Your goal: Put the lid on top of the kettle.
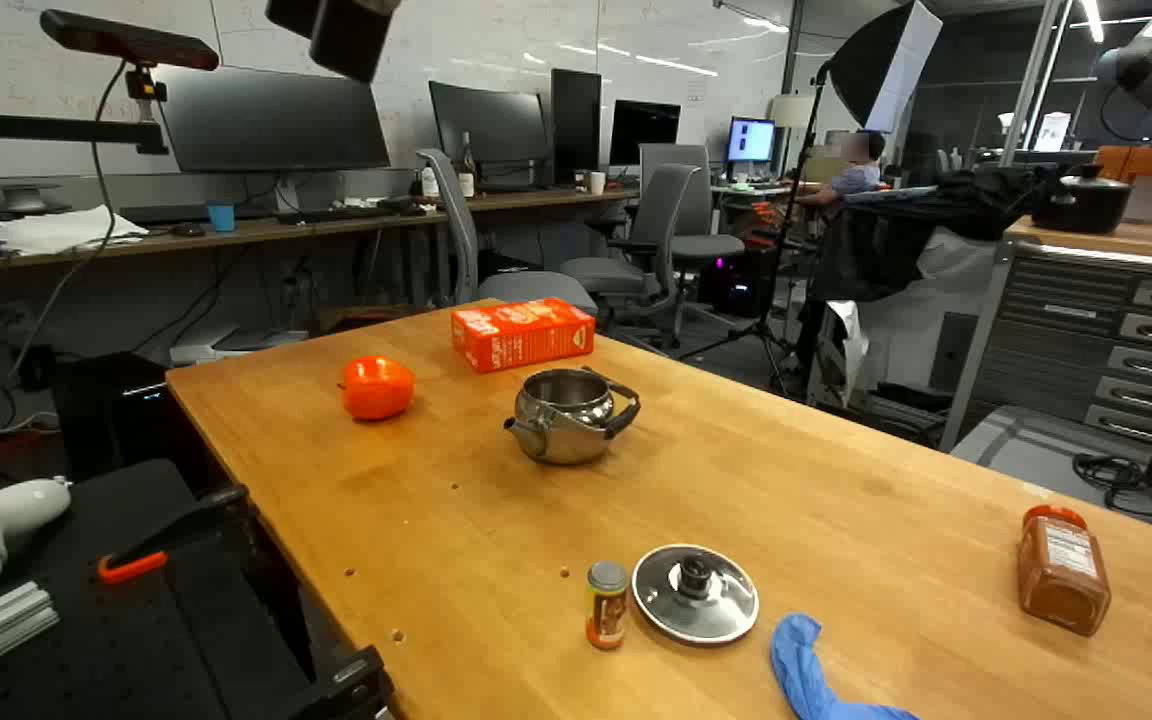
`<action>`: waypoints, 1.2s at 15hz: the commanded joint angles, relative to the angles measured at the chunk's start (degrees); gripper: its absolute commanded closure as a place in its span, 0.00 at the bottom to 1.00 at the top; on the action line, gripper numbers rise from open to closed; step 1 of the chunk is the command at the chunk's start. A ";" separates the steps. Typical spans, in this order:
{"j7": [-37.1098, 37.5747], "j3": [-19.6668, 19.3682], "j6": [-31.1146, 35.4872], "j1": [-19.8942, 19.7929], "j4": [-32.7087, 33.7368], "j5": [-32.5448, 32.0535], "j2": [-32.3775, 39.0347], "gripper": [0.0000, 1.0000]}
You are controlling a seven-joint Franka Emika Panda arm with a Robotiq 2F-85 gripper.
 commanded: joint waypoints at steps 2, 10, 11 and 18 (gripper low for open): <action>-0.75 1.22 -0.05 -1.51 0.37 0.54 0.30 0.00; -0.75 1.21 -0.06 -1.51 0.59 0.54 0.27 0.00; -0.75 1.21 -0.06 -1.51 0.59 0.54 0.27 0.00; -0.29 1.09 1.75 -1.68 0.08 1.53 0.09 0.00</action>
